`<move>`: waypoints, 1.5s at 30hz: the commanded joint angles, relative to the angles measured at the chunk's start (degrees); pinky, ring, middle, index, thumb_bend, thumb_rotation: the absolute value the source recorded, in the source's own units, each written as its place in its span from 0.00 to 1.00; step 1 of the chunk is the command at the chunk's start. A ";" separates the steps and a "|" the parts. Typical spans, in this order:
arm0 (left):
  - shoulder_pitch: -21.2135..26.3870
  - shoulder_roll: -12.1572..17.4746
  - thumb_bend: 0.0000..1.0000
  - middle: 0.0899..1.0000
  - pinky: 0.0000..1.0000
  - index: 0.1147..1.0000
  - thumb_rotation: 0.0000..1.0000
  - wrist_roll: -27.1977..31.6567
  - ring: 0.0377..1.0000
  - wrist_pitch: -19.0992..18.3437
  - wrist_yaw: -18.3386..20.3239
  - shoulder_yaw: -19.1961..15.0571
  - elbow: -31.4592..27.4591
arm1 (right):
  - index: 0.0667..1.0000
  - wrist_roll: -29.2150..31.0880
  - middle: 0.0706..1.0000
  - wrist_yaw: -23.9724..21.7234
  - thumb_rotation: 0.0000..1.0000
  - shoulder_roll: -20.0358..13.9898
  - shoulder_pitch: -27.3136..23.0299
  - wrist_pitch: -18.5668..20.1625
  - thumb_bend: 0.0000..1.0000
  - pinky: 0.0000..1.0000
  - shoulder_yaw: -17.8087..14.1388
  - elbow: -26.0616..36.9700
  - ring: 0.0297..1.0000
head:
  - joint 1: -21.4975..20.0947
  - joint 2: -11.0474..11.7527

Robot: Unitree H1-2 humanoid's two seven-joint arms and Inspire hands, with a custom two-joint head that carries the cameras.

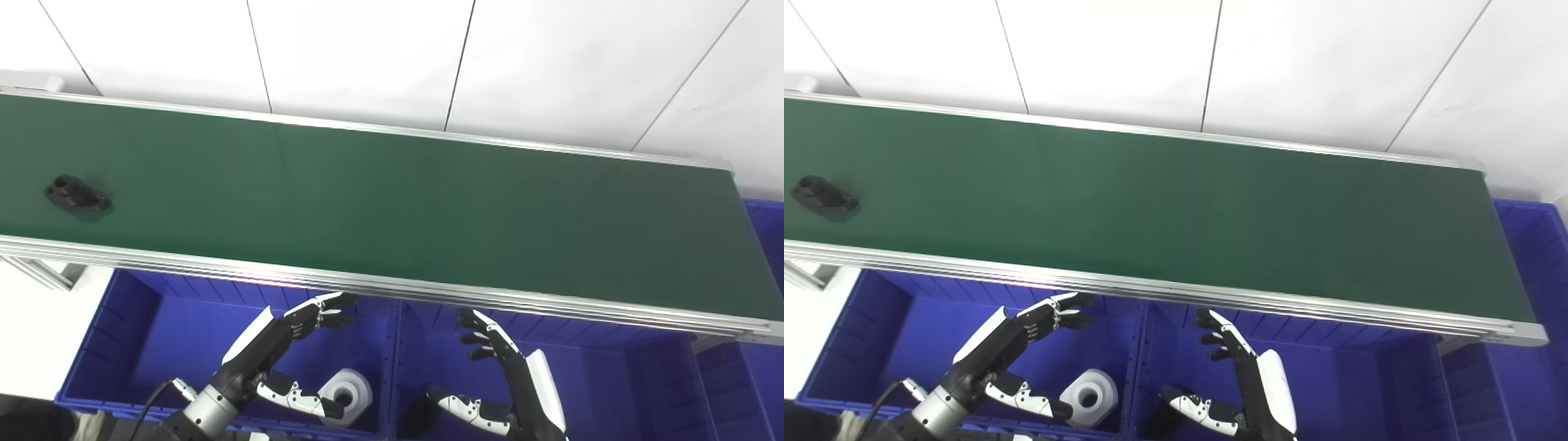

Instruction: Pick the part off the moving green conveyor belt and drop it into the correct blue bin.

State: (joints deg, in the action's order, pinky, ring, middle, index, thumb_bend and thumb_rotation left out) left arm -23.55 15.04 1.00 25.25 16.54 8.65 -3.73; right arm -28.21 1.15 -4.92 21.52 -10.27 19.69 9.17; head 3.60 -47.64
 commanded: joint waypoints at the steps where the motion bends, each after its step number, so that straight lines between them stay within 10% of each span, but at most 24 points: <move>1: 0.10 0.40 0.68 0.87 0.77 0.83 0.12 0.45 0.79 1.62 0.29 -0.16 -0.88 | 0.82 0.20 0.78 1.02 0.20 0.52 -0.31 -2.18 0.62 0.62 -0.02 0.65 0.72 | 0.04 0.14; 35: 0.32 -0.01 0.70 0.86 0.76 0.83 0.16 -0.74 0.79 1.59 -0.20 0.02 -0.43 | 0.82 0.78 0.79 0.67 0.21 -0.09 -0.28 -2.72 0.62 0.63 0.15 -1.08 0.73 | 0.44 0.68; 41: 0.62 -1.96 0.72 0.85 0.76 0.81 0.18 -3.86 0.79 1.67 -2.37 1.68 3.21 | 0.83 2.26 0.80 1.53 0.18 -1.89 -0.83 -7.16 0.61 0.64 -0.69 -5.98 0.74 | 16.10 10.64; 45: 1.01 -2.26 0.74 0.85 0.76 0.80 0.20 -4.80 0.79 1.67 -3.72 3.01 4.77 | 0.83 2.71 0.79 2.47 0.15 -2.54 -1.32 -10.24 0.59 0.62 -1.15 -8.64 0.72 | 18.00 12.17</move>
State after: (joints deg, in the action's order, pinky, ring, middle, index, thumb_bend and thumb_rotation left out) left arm -23.06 12.37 -3.78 25.36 14.16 11.66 1.90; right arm -26.19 2.35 -7.61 20.58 -16.48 18.77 -0.37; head 21.53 -35.51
